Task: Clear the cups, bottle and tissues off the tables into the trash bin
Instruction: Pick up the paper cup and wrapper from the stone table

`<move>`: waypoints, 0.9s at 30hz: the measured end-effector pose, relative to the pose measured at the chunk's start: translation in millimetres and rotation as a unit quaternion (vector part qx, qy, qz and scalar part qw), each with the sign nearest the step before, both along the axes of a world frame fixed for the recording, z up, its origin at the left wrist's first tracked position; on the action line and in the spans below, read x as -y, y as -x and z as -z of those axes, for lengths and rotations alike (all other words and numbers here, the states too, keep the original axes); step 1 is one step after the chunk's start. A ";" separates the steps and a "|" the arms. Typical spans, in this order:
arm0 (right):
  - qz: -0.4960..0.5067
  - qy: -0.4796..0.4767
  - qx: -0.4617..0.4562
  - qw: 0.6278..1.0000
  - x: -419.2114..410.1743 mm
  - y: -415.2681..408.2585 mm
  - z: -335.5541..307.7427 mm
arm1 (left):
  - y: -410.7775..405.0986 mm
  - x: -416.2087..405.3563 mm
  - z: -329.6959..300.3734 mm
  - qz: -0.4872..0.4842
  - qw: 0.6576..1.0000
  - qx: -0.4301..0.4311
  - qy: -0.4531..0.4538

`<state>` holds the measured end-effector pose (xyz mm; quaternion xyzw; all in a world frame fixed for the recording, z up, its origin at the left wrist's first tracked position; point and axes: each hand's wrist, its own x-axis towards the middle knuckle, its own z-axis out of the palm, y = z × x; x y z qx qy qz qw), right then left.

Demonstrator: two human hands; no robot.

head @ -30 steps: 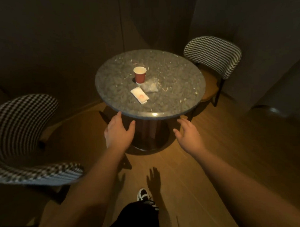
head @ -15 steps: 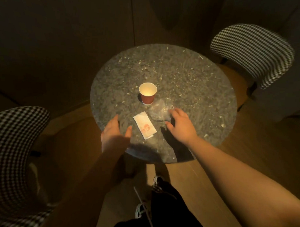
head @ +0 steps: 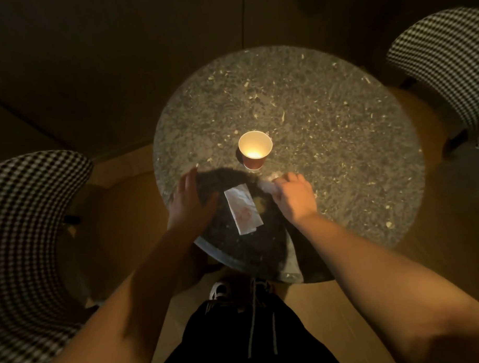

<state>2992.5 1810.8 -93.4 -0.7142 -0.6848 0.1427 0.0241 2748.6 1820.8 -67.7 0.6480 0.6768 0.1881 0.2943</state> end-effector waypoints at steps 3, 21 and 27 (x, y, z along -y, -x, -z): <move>0.039 -0.071 -0.038 0.996 11.6 21.8 -9.8 | 8.1 -3.3 0.5 0.002 1.000 0.002 -0.010; 0.034 -0.026 0.017 0.999 35.5 93.1 19.8 | 28.0 -32.5 22.2 0.082 0.996 0.038 0.012; 0.115 -0.009 0.035 0.993 30.6 37.2 15.9 | -55.6 -66.0 25.7 0.090 0.986 0.138 0.028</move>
